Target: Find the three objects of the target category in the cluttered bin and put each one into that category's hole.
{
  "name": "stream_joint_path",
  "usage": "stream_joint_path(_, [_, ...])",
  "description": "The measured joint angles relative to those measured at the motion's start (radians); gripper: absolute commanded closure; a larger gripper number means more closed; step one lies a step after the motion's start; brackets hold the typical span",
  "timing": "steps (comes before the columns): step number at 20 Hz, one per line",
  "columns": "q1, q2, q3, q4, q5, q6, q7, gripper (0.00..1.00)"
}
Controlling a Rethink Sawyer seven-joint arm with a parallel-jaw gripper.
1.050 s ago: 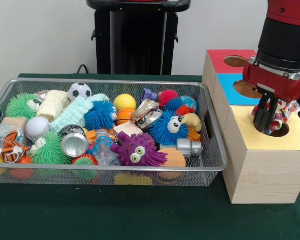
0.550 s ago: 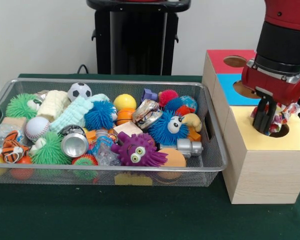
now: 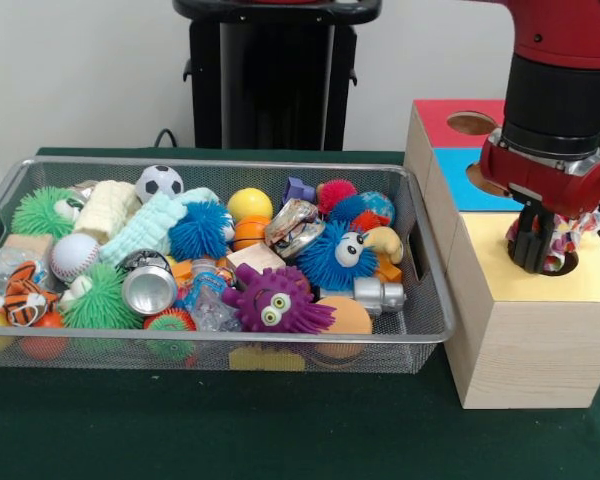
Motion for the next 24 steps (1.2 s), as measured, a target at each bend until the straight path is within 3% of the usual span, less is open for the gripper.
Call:
stream_joint_path(14, [-0.020,-0.011,0.030,0.009,0.000,0.000,0.000,1.00])
stream_joint_path(24, [-0.080,-0.034,0.101,0.024,0.001,0.031,0.000,1.00])
